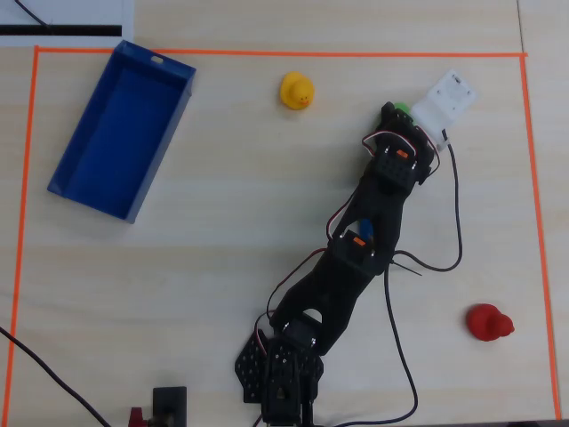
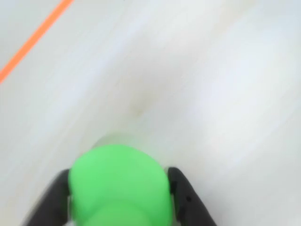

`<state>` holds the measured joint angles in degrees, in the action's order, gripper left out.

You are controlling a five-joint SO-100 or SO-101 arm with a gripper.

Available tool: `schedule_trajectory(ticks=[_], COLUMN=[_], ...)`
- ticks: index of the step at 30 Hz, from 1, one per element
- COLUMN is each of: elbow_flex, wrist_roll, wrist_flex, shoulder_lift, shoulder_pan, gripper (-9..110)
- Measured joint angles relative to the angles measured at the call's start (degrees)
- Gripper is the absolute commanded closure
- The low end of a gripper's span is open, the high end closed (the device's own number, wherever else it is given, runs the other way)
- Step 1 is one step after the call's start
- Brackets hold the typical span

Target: Grasp green duck and put it into box.

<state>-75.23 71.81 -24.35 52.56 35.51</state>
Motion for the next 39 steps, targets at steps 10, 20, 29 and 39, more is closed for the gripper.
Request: schedule_trajectory(ticks=[10, 20, 29, 39], elbow_flex=[8.53, 17.75, 25.22, 35.42], wrist_roll=[-10.63, -26.81, -39.20, -43.15], wrist_flex=[-14.85, -53.26, -68.38, -58.89], shoulder_lift=[1.32, 26.19, 23.47, 7.56], shoulder_pan=[-1.23, -24.79, -61.00, -73.13], gripper=[101, 101, 101, 75])
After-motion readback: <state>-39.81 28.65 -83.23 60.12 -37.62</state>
